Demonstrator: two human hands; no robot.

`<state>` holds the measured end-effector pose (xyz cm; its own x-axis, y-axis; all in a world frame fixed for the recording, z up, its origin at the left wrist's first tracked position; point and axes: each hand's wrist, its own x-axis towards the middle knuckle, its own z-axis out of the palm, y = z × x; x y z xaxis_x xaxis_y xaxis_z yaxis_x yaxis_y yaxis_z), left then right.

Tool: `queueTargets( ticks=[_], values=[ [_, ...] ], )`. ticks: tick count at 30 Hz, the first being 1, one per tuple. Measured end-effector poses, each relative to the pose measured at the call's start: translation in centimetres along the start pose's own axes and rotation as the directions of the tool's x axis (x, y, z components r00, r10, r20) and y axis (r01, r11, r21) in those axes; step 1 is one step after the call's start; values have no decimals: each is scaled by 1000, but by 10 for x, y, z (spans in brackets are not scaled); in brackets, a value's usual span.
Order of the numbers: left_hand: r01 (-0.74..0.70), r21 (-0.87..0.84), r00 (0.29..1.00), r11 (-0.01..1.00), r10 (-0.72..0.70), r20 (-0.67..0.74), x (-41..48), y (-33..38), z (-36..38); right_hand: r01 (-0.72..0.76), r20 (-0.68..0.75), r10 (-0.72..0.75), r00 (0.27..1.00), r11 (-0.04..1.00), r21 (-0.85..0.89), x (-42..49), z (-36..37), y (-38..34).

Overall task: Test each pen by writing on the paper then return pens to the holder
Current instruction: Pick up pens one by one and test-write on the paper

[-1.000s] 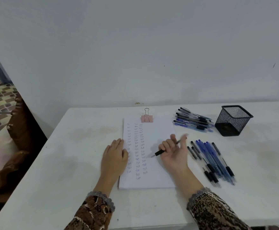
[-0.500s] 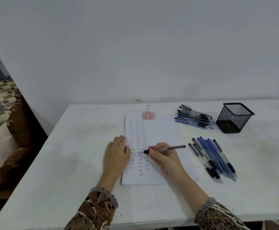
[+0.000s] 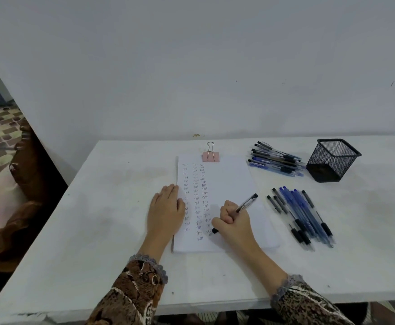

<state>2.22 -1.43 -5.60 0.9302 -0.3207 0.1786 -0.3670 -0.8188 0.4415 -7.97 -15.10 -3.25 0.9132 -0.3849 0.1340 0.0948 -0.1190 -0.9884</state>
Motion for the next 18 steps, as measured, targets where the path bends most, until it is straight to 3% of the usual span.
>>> queueTargets(
  ticks=[18],
  values=[
    [-7,1,1000,1000,7,-14,0,0,0,-13,-33,11,999,998,-53,2,-1,5]
  ],
)
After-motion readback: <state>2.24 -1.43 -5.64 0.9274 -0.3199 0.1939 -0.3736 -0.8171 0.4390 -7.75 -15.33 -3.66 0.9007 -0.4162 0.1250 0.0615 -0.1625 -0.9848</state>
